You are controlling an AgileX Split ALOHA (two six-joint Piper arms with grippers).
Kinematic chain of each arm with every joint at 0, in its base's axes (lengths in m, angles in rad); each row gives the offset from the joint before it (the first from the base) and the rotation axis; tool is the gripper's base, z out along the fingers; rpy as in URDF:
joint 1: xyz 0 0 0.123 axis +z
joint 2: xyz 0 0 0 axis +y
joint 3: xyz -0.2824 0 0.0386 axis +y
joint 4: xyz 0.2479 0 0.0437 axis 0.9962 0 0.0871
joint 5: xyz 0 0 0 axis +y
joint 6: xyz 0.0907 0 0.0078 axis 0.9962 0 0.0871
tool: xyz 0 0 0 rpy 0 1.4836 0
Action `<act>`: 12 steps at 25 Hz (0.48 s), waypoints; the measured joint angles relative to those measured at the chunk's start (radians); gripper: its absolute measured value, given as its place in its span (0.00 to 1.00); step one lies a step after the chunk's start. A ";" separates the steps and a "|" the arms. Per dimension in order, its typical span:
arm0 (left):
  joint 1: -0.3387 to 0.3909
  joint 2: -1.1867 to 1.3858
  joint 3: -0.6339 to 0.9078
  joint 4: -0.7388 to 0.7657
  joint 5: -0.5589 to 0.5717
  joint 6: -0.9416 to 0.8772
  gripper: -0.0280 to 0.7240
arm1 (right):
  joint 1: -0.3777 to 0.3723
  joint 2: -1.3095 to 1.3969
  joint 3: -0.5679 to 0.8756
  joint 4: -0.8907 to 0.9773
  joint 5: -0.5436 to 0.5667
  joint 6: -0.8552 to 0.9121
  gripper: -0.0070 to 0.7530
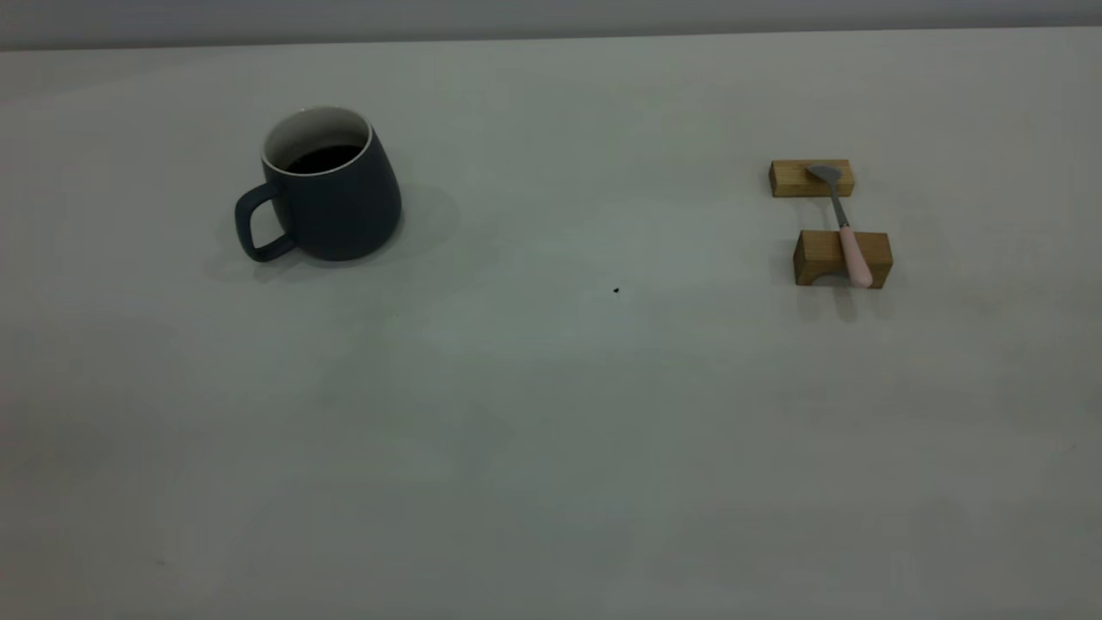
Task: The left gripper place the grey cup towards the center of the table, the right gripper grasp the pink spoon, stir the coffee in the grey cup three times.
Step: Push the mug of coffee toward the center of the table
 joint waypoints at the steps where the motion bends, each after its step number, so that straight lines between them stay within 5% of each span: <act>1: 0.000 0.000 0.000 0.000 0.000 0.000 0.79 | 0.000 0.000 0.000 0.000 0.000 0.000 0.32; 12: 0.000 0.087 -0.030 0.013 0.000 -0.016 0.79 | 0.000 0.000 0.000 0.000 -0.001 0.000 0.32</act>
